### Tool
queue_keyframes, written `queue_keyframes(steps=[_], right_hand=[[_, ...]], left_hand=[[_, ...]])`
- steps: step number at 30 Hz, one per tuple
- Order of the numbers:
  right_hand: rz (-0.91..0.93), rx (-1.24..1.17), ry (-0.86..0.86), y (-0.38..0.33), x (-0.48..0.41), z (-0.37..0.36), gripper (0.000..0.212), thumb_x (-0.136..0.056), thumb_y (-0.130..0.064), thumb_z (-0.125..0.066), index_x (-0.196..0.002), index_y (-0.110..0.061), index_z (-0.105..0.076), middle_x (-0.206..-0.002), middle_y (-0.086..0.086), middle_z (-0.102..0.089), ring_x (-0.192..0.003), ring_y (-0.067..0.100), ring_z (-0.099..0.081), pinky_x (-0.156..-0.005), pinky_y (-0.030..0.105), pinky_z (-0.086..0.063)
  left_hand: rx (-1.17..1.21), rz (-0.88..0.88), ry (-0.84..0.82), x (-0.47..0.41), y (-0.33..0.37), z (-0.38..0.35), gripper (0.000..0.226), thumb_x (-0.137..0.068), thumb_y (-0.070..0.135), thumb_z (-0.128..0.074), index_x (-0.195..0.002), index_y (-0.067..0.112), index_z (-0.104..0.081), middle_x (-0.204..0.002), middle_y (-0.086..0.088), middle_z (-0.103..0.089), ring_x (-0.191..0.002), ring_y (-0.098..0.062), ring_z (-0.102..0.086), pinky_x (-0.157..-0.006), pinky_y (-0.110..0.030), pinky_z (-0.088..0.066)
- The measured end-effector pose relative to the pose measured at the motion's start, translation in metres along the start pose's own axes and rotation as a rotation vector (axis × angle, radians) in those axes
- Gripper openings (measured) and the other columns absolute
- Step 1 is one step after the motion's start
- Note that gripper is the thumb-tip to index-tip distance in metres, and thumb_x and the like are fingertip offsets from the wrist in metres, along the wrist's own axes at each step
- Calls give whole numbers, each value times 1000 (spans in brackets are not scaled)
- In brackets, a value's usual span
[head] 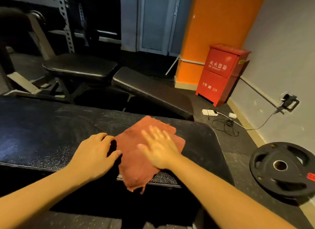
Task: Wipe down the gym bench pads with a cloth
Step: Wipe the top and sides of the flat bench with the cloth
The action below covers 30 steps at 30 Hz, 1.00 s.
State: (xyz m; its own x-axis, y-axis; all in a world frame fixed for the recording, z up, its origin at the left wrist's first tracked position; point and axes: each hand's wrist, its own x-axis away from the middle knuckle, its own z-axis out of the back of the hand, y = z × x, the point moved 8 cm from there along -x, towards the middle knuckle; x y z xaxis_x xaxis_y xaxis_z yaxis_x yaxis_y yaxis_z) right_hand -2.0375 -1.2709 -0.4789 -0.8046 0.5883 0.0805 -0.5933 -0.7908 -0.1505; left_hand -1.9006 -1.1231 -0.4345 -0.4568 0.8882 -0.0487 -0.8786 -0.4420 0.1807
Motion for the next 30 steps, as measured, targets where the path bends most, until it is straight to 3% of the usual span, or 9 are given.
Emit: queue_keyframes(steps=[5, 8, 11, 13, 16, 18, 21, 25, 30], right_hand=[[-472, 42, 14, 167, 34, 19, 66, -105, -56, -19, -163, -26, -8, -170, 9, 2, -157, 25, 3, -125, 52, -3], [-627, -13, 46, 157, 12, 22, 73, -100, -60, -22, -161, -21, -17, -170, 15, -3, -156, 32, 0, -123, 60, -2], [-483, 0, 83, 71, -51, 15, 97, -89, -83, -14, -162, -20, -9, -169, 15, 0, -156, 34, 4, -121, 59, 3], [-238, -23, 88, 3, -84, 14, 92, -92, -81, -20, -162, -22, -15, -169, 13, -7, -156, 32, -1, -123, 57, 0], [71, -4, 40, -38, -90, 11, 70, -101, -68, -24, -160, -31, -21, -170, 3, -12, -156, 23, -4, -125, 53, -3], [78, 4, 103, 3, -75, 14, 63, -100, -65, -19, -156, -37, -27, -166, -2, -25, -154, 22, -18, -124, 50, -14], [-307, 66, 209, 126, -37, 25, 69, -95, -64, -9, -151, -33, -34, -155, 4, -40, -145, 29, -34, -115, 50, -29], [-811, -8, 145, 157, 4, 21, 67, -105, -53, -16, -161, -17, -17, -169, 15, -10, -155, 35, -6, -122, 59, -7], [-232, -42, 97, -41, -107, 4, 67, -106, -54, -19, -163, -20, -10, -170, 11, 0, -157, 32, 4, -125, 55, 2]], left_hand=[[-52, -54, -86, -12, -9, -12, 104, -70, 95, -19, -143, 29, -51, -142, 5, -51, -133, -18, -47, -114, -40, -38], [-30, -76, -97, -16, -11, -12, 103, -69, 95, -24, -145, 30, -47, -142, 7, -51, -133, -16, -46, -113, -38, -38], [2, -72, -53, -22, -12, -3, 72, -82, 81, -50, -133, 30, -52, -131, 8, -56, -120, -15, -51, -100, -33, -44], [22, -32, -3, -24, -16, 3, 59, -83, 75, -56, -121, 30, -55, -120, 7, -58, -109, -16, -52, -89, -33, -43], [-57, -7, 6, -29, -21, 1, 70, -80, 79, -55, -128, 28, -53, -121, 6, -59, -111, -18, -55, -90, -33, -45], [-77, -8, -18, -31, -22, 0, 74, -81, 81, -51, -133, 28, -51, -125, 7, -58, -115, -16, -55, -94, -32, -45], [-79, -46, -40, -32, -19, 1, 77, -84, 80, -48, -141, 28, -46, -131, 7, -56, -120, -14, -53, -101, -31, -44], [-18, -74, -50, -29, -30, 2, 78, -83, 81, -51, -143, 31, -45, -136, 10, -53, -124, -13, -50, -104, -30, -42], [23, -9, -49, -20, -66, 11, 79, -77, 82, -55, -136, 30, -53, -135, 10, -55, -122, -15, -52, -101, -33, -45]])
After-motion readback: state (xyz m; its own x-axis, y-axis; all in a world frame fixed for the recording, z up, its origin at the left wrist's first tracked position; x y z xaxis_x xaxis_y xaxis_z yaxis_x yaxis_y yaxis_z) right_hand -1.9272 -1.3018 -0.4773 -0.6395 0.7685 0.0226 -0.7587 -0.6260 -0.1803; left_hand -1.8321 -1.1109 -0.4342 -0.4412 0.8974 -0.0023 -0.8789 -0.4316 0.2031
